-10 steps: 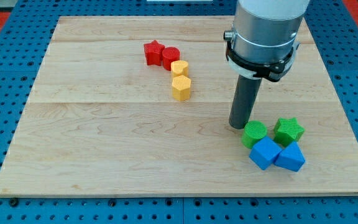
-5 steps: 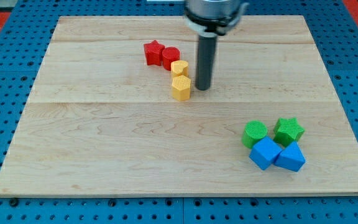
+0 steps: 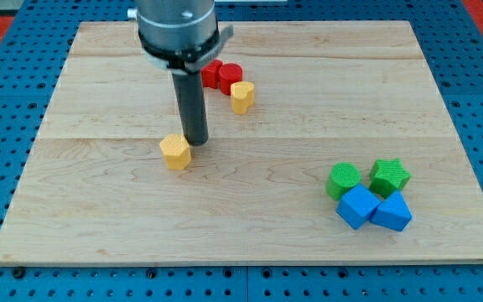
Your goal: Move the yellow hexagon to the bottom center
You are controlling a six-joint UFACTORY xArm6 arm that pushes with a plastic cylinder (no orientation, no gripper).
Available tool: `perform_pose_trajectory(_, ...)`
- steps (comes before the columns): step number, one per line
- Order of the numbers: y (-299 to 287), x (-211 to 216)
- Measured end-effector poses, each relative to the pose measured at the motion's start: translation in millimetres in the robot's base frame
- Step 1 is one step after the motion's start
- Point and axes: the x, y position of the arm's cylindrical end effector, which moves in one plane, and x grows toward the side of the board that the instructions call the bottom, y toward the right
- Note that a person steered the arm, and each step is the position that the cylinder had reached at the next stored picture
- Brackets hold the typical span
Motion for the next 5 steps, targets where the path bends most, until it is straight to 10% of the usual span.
perform_pose_trajectory(5,-66,72)
